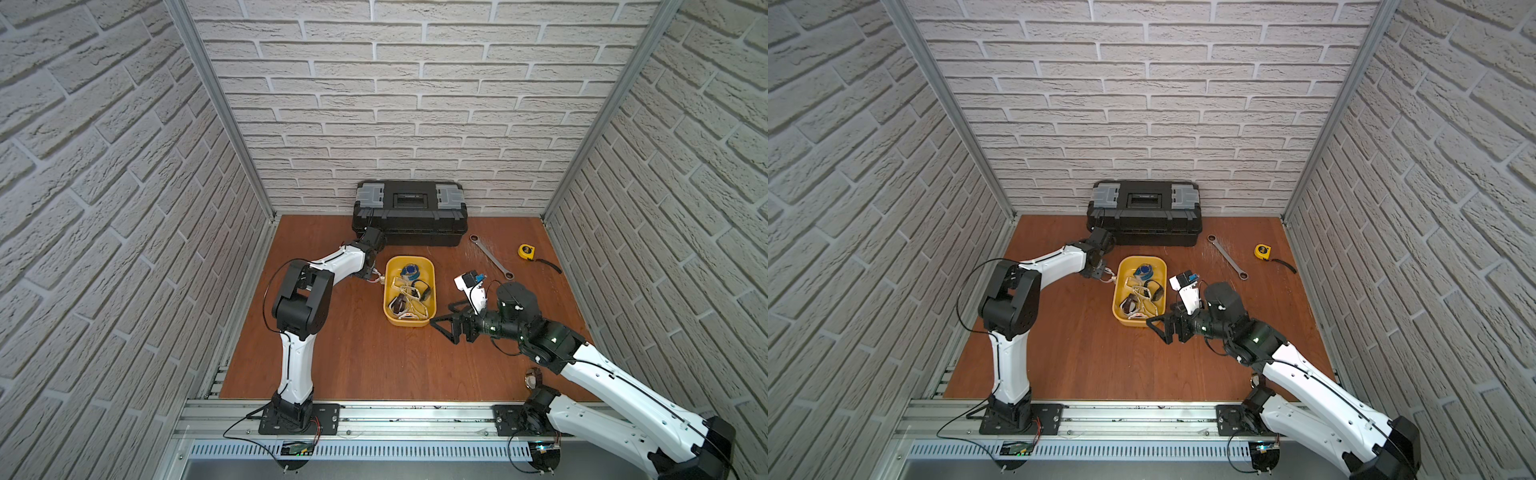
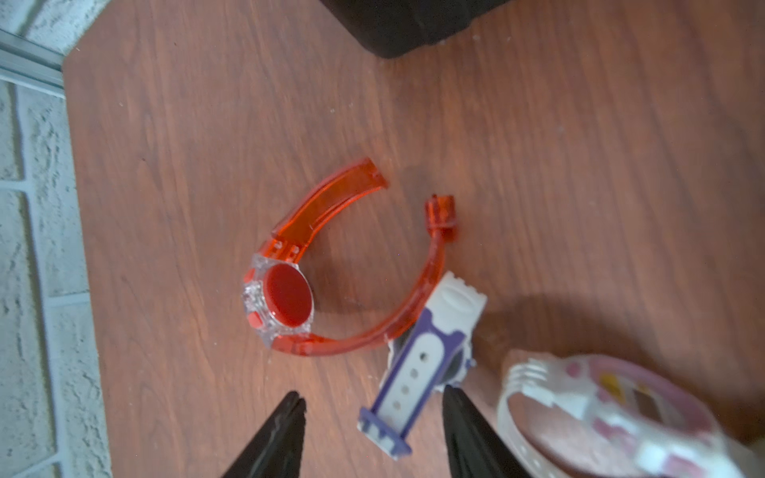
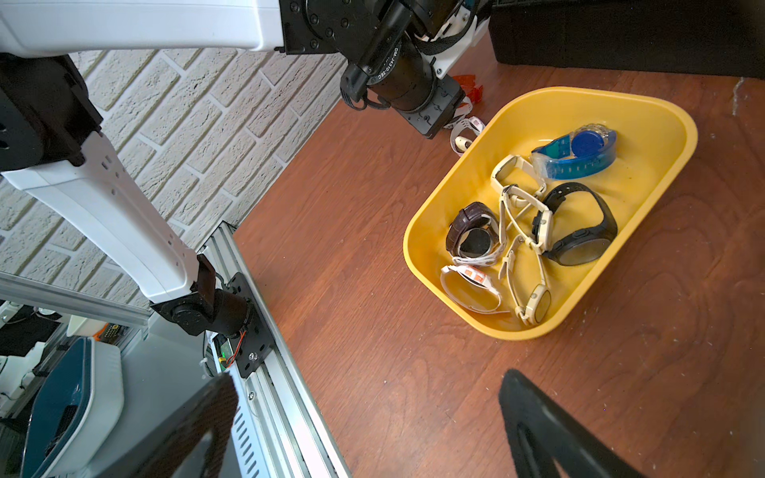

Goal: Put the watch into the storage box
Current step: Pick up the watch at the center of the board.

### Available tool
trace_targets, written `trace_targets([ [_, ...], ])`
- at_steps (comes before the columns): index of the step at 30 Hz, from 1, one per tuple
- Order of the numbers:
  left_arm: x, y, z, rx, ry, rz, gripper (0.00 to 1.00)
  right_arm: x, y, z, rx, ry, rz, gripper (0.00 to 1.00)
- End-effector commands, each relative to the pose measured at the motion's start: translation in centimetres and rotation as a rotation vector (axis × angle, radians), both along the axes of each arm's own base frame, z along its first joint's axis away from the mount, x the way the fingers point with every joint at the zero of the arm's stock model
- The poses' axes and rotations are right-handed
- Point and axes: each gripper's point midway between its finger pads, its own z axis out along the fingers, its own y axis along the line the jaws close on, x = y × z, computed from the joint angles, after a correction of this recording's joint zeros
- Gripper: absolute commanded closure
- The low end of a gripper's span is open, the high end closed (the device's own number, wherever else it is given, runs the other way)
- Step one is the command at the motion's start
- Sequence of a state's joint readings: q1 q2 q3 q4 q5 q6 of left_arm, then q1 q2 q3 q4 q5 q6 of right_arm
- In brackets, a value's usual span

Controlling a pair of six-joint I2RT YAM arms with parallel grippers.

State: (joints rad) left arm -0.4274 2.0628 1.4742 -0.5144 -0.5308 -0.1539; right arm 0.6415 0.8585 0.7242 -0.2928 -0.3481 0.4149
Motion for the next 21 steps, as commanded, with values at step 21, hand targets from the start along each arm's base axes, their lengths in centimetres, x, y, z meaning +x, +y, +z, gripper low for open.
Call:
trace_targets([
  [21,-0.3,-0.6,4.2,0.051,-0.055,-0.023,0.90,0.5,0.0,0.3,-0.009,-0.016,-0.015,0.00],
])
